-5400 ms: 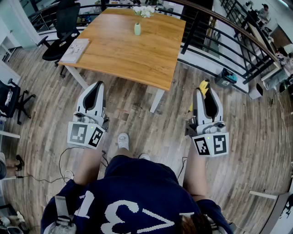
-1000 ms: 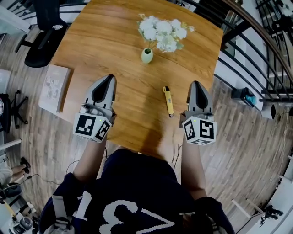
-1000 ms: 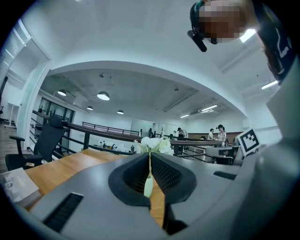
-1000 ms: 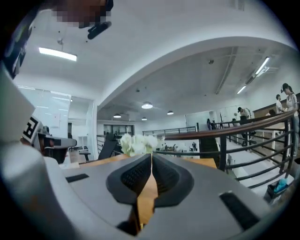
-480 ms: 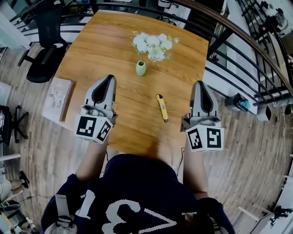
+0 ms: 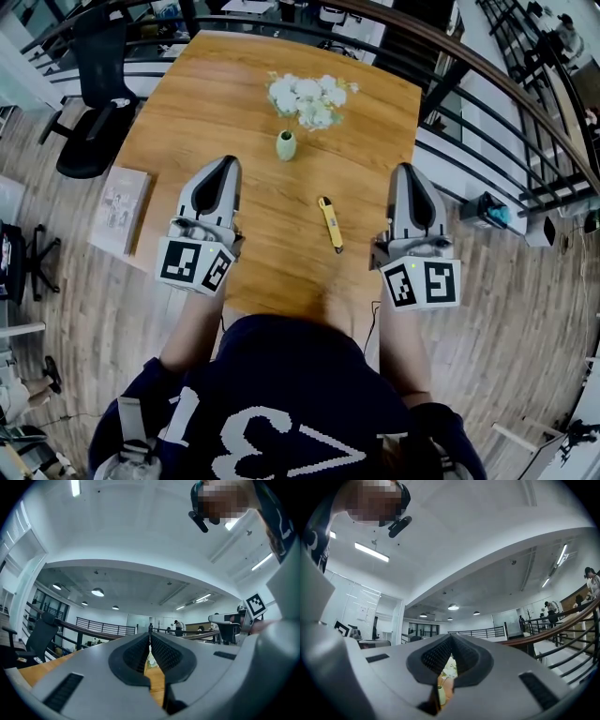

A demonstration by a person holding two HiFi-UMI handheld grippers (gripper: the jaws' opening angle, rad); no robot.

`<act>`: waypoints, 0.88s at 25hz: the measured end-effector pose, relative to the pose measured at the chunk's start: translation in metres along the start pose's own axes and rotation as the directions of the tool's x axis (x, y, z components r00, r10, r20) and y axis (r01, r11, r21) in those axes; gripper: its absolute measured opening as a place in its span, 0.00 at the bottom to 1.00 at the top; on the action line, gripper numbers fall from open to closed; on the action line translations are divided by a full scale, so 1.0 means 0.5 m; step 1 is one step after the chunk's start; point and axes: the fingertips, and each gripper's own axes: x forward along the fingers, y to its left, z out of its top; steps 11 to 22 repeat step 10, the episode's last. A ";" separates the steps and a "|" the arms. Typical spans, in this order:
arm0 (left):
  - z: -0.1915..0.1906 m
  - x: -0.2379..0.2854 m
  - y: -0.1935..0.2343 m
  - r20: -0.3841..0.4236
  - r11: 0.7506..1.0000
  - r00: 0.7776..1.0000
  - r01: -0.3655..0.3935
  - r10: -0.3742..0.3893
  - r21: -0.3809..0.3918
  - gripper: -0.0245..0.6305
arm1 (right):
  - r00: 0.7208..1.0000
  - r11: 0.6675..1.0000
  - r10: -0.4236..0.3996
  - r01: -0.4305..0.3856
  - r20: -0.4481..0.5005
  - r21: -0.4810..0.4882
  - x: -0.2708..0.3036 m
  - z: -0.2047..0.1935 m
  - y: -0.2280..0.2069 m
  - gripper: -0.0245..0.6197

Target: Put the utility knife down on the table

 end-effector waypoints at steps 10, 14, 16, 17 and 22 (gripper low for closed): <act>0.010 0.005 -0.001 0.019 1.000 1.000 -0.002 0.002 -0.002 0.07 | 1.000 1.000 0.014 -0.014 -0.007 -0.008 0.005 -0.001 0.001 0.08; 0.010 0.005 -0.001 0.019 1.000 1.000 -0.002 0.002 -0.002 0.07 | 1.000 1.000 0.014 -0.014 -0.007 -0.008 0.005 -0.001 0.001 0.08; 0.010 0.005 -0.001 0.019 1.000 1.000 -0.002 0.002 -0.002 0.07 | 1.000 1.000 0.014 -0.014 -0.007 -0.008 0.005 -0.001 0.001 0.08; 0.010 0.005 -0.001 0.019 1.000 1.000 -0.002 0.002 -0.002 0.07 | 1.000 1.000 0.014 -0.014 -0.007 -0.008 0.005 -0.001 0.001 0.08; 0.010 0.005 -0.001 0.019 1.000 1.000 -0.002 0.002 -0.002 0.07 | 1.000 1.000 0.014 -0.014 -0.007 -0.008 0.005 -0.001 0.001 0.08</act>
